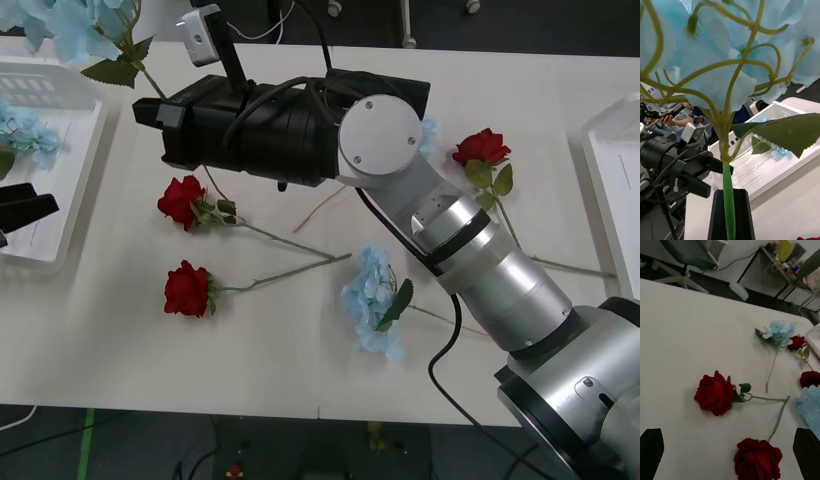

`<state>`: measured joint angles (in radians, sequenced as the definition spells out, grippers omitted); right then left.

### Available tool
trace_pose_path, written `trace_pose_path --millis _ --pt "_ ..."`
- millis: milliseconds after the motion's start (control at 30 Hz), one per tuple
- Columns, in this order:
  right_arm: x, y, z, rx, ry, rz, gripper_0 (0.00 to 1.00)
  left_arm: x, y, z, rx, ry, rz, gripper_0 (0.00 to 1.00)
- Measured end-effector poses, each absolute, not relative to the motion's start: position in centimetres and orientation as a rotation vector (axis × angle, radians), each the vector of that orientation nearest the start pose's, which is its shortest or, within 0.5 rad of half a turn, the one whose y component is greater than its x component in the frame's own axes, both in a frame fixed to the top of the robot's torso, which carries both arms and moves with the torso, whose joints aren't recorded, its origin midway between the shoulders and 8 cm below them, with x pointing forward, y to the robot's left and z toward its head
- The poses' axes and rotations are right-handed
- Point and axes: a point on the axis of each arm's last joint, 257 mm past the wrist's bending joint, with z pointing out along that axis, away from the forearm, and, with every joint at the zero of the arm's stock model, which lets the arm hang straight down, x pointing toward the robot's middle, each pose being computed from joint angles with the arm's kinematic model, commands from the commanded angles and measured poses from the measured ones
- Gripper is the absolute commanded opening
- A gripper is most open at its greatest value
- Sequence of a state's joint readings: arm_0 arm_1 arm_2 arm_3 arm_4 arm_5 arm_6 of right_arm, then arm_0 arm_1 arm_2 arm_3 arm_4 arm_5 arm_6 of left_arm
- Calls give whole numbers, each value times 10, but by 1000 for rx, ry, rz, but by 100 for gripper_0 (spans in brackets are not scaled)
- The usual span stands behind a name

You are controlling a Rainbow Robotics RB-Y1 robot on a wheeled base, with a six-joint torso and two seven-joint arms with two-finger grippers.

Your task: Put the red flowers into the right box and the blue flowers into the left box

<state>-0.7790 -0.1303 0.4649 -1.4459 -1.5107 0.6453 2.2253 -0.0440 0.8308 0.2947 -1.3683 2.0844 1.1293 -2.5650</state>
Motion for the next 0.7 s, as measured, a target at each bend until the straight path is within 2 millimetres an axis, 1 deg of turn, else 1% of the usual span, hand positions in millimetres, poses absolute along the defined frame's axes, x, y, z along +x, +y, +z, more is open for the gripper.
trace_pose_path --millis 100,200,300,367,467,700 --pt "459 202 -17 -873 1426 1176 0 445 341 -135 385 1709 -879 100" --pt "457 203 -17 -871 1425 1183 0 437 309 -131 367 1637 -976 100" --pt "456 203 -16 -866 1426 1197 0 434 274 -126 331 1577 -1057 100" --pt "455 204 -14 -857 1427 1219 0 433 256 -124 307 1542 -1101 100" --pt "453 204 -14 -845 1432 1248 0 433 231 -121 276 1502 -1150 100" --pt "454 204 -15 -841 1437 1251 0 431 175 -119 224 1459 -1243 100"
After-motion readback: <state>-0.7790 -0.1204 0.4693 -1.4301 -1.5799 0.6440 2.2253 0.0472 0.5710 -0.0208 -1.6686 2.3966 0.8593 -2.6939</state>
